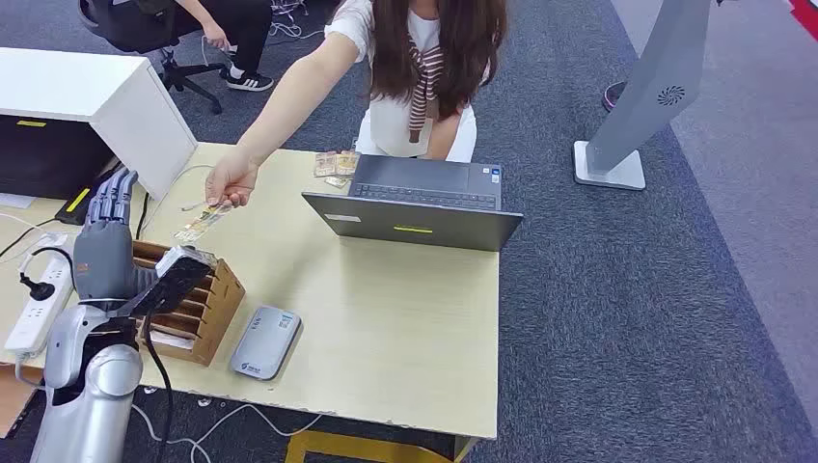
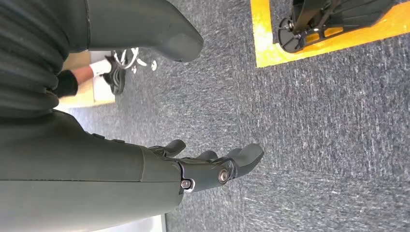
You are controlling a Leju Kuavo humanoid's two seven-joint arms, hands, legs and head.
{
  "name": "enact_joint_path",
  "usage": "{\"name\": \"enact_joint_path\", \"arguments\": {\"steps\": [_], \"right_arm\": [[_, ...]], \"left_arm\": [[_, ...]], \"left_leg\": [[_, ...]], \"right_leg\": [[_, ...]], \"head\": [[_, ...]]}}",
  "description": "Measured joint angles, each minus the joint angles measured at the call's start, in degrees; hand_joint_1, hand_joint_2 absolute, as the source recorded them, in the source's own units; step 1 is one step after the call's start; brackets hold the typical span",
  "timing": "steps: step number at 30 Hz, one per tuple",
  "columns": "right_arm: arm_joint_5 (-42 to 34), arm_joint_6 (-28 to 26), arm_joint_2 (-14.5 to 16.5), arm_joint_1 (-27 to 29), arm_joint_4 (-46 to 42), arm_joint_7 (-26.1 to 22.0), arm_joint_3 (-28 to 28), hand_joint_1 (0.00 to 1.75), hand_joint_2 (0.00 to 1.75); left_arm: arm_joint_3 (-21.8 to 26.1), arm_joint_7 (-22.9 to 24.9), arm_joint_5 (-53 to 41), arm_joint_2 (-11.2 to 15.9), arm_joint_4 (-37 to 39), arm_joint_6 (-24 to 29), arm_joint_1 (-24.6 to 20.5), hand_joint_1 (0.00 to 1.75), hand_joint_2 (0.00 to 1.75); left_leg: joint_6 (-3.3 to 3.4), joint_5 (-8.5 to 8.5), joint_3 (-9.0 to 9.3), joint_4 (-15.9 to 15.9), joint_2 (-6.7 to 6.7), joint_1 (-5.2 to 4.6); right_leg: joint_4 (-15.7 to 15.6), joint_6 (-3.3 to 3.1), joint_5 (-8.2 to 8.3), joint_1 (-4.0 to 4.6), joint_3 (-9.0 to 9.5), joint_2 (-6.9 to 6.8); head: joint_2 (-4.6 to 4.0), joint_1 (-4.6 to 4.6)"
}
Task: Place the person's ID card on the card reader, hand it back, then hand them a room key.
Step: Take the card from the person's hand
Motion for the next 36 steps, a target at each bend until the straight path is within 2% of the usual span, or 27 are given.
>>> {"name": "enact_joint_path", "arguments": {"steps": [16,25,29,36], "right_arm": [[3.97,0.31,0.77,-0.65,0.5,1.79,2.28,0.0,1.75],[4.98,0.77,1.09,-0.73,0.61,2.16,2.92,0.0,1.75],[4.97,0.78,1.12,-0.73,0.63,2.16,2.95,0.0,1.75],[4.81,1.02,1.13,-0.73,0.63,2.16,2.95,0.0,1.75]], "left_arm": [[-8.83,10.34,-20.8,4.92,10.02,8.49,-13.01,0.0,1.75],[-11.4,12.72,-25.36,5.99,13.18,10.45,-15.79,0.0,1.75],[-12.02,12.72,-25.43,5.99,13.78,10.45,-16.09,1.75,1.75],[-12.81,12.73,-25.51,5.97,14.58,10.22,-16.21,1.75,1.75]], "left_leg": [[-0.03,0.04,-0.01,0.01,0.04,0.0],[-0.04,0.05,-0.01,0.01,0.05,0.0],[-0.04,0.05,-0.01,0.01,0.05,0.0],[-0.04,0.05,-0.01,0.01,0.05,0.0]], "right_leg": [[0.03,0.0,0.05,0.0,-0.01,0.06],[0.03,-0.01,0.05,0.0,-0.01,0.07],[0.03,-0.01,0.05,0.0,-0.01,0.06],[0.03,-0.01,0.05,0.0,-0.02,0.07]], "head": [[0.0,0.0],[-0.01,0.0],[-0.01,0.0],[0.0,0.0]]}}
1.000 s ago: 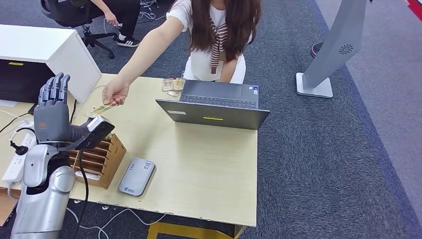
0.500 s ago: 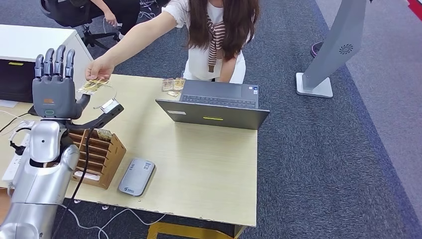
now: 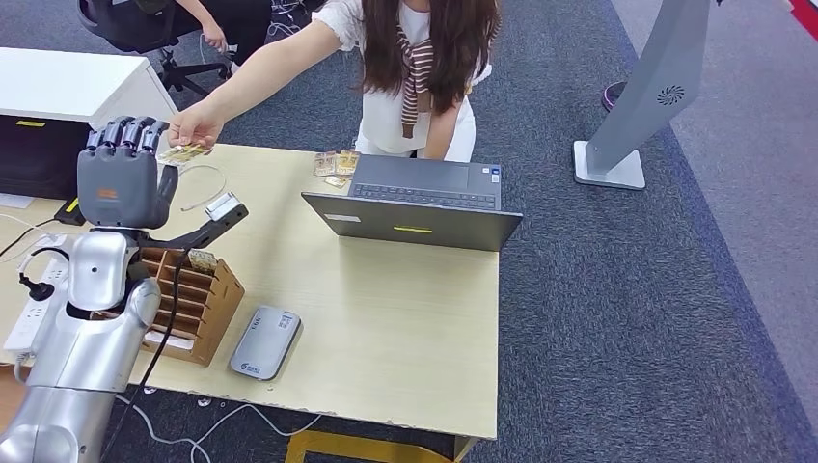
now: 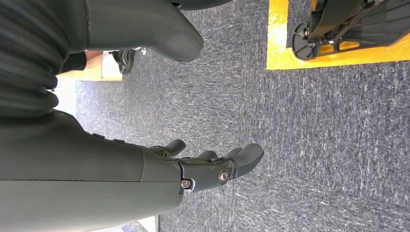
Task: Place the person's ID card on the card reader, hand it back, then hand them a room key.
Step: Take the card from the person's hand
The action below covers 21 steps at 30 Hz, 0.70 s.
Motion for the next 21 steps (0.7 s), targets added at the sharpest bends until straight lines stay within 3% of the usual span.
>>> {"name": "enact_joint_path", "arguments": {"steps": [21], "right_arm": [[-0.04,0.08,0.0,0.01,0.02,0.0,0.0,0.0,1.75]], "left_arm": [[-3.04,-0.12,0.51,-0.45,0.46,-0.56,-1.1,1.75,1.75]], "left_leg": [[0.0,0.01,0.0,0.0,0.0,0.0]], "right_leg": [[0.0,0.0,0.01,0.0,0.0,0.02]], "head": [[0.0,0.0]]}}
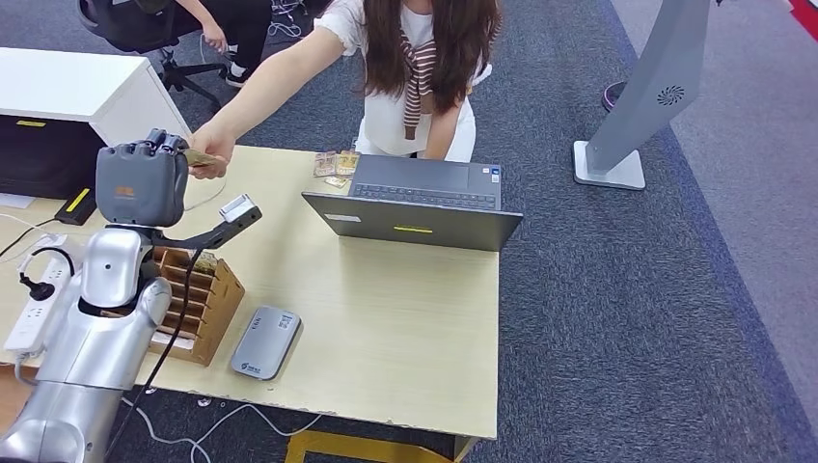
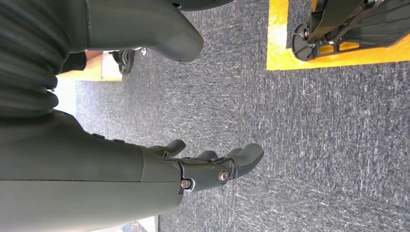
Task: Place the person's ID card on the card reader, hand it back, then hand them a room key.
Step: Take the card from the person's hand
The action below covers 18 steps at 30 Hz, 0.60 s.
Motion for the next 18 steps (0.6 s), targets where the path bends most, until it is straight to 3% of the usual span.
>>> {"name": "enact_joint_path", "arguments": {"steps": [10,18], "right_arm": [[-0.84,-0.15,0.13,0.04,0.0,0.01,0.0,0.0,1.75],[-2.05,-0.9,0.42,0.12,0.0,-0.33,-0.05,0.0,1.75]], "left_arm": [[-2.31,-1.9,3.39,-0.77,-3.74,1.43,1.4,1.75,1.75],[-4.62,-4.37,5.02,-1.44,-15.33,5.49,12.66,1.75,1.75]], "left_leg": [[0.0,-0.01,-0.01,0.0,0.01,0.0],[0.0,-0.05,-0.03,0.0,0.03,0.0]], "right_leg": [[0.0,0.0,0.01,0.0,0.01,0.02],[-0.01,0.02,-0.03,0.0,-0.02,0.03]], "head": [[-0.01,0.0],[-0.01,0.0]]}}
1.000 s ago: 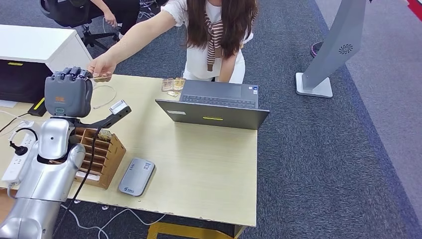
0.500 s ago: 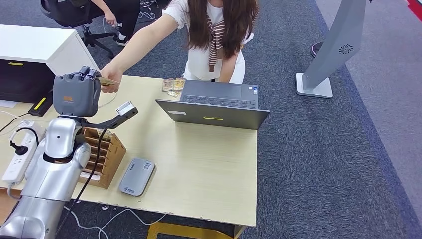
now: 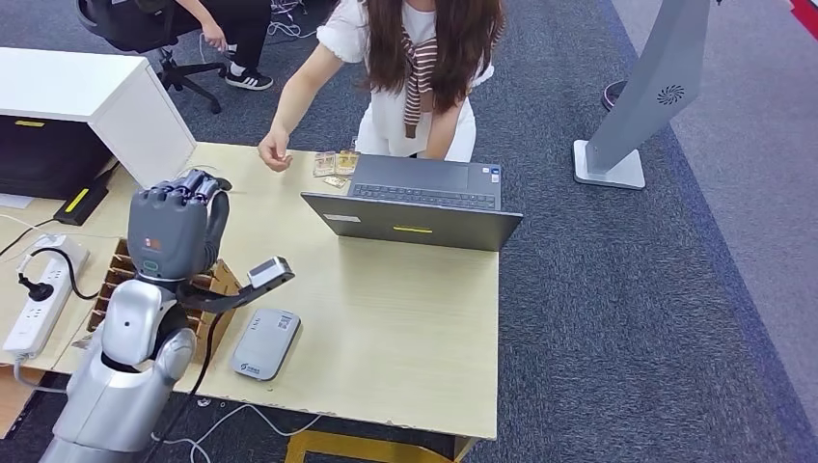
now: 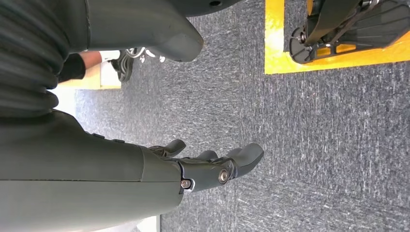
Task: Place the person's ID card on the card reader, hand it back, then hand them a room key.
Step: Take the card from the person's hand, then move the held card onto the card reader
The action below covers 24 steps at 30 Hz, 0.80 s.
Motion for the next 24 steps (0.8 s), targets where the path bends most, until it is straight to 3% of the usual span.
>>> {"name": "enact_joint_path", "arguments": {"steps": [7,15,24], "right_arm": [[-0.98,-0.3,0.11,0.14,0.0,-0.11,-0.31,0.0,1.75],[-2.19,-0.68,0.17,0.25,-0.02,-0.17,-1.47,0.0,1.75],[-2.75,-1.09,0.17,0.27,-0.04,-0.01,-2.04,0.0,1.75]], "left_arm": [[-2.17,0.01,-0.28,-0.08,-6.1,-1.05,7.19,1.75,1.75],[-3.64,4.68,-1.48,0.79,-7.6,-13.77,13.11,1.75,1.75],[-3.83,6.5,-1.72,1.94,-7.6,-18.27,16.43,1.75,1.75]], "left_leg": [[0.0,0.01,0.0,0.0,-0.01,0.0],[0.0,0.01,0.0,0.0,-0.01,0.01],[0.0,0.01,-0.02,-0.01,-0.02,0.0]], "right_leg": [[0.0,0.01,0.01,0.0,0.01,-0.02],[0.0,0.0,0.01,0.01,0.01,-0.01],[0.0,0.0,0.0,0.0,0.0,-0.02]], "head": [[0.0,-0.01],[0.01,-0.01],[0.01,-0.01]]}}
